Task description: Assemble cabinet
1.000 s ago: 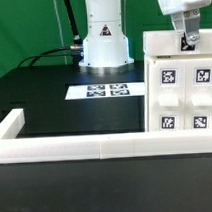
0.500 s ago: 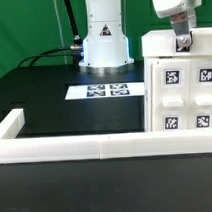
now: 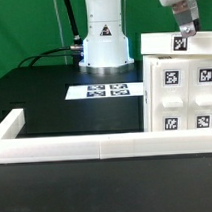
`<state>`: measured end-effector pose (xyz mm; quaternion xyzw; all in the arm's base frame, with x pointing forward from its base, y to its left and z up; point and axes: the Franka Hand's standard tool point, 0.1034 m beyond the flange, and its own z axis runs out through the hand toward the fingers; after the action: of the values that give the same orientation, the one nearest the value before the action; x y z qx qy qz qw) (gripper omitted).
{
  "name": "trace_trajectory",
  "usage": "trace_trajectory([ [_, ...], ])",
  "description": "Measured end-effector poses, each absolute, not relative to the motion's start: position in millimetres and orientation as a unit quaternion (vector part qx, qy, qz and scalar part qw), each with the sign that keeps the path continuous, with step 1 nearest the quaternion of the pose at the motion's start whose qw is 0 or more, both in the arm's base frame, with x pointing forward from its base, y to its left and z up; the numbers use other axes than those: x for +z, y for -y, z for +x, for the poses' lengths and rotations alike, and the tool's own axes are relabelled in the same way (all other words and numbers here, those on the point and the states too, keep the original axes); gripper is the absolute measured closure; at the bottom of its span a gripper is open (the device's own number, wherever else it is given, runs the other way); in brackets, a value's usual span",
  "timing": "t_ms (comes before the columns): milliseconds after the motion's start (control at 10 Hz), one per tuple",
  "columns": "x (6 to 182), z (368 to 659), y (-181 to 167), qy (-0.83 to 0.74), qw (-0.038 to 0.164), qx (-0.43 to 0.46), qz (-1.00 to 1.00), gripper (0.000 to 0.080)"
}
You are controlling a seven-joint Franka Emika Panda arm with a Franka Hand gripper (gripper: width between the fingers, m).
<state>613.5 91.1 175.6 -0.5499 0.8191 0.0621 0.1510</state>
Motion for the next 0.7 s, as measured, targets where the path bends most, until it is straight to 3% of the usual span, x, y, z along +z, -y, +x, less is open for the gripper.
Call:
trace_trajectory([
  [300, 185.0, 616.9, -94.0, -0.825, 0.168, 0.071, -0.535, 0.0002],
  [700, 184.3, 615.4, -98.0, -0.751, 0.16, 0.058, -0.638, 0.0002],
])
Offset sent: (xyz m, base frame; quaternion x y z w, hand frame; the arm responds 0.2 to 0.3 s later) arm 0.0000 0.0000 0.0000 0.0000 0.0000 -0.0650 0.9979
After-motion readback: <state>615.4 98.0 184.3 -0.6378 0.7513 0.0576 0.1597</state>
